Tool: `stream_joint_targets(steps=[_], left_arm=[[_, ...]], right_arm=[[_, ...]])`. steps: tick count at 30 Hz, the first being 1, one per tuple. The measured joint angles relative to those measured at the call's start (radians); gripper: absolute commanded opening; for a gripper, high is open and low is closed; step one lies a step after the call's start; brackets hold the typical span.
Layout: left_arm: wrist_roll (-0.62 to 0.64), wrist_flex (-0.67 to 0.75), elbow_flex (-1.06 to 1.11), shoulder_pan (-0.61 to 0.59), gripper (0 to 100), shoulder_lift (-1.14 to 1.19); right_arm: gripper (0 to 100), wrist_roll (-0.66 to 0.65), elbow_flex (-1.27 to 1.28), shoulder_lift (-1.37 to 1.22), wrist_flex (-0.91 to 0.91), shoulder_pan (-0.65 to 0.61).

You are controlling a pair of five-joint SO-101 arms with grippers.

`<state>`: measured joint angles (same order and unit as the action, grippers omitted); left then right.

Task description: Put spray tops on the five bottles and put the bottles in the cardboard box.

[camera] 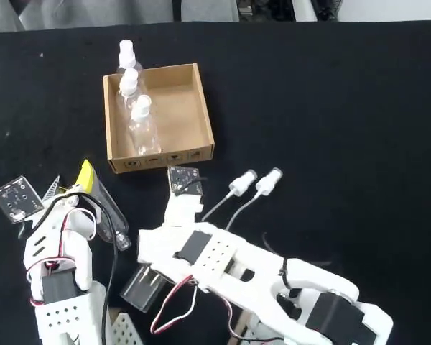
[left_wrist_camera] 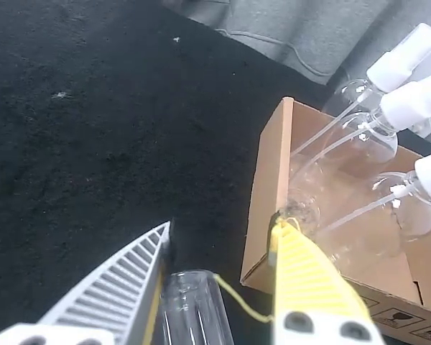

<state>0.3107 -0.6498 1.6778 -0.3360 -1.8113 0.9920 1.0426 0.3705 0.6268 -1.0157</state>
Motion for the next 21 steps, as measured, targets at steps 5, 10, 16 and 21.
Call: stream_joint_targets(steps=[5, 10, 16, 21], left_arm=[[0.0, 0.0, 0.0, 0.0, 21, 0.0], [0.0, 0.0, 0.0, 0.0, 21, 0.0], [0.0, 0.0, 0.0, 0.0, 21, 0.0], [0.0, 0.0, 0.0, 0.0, 21, 0.0]], right_arm=[[12.4, 0.0, 0.0, 0.0, 0.003, 0.0], [11.3, 0.0, 0.0, 0.0, 0.003, 0.006], [11.3, -0.032, 0.0, 0.0, 0.015, 0.069], [11.3, -0.107, 0.0, 0.1, 0.081, 0.141]])
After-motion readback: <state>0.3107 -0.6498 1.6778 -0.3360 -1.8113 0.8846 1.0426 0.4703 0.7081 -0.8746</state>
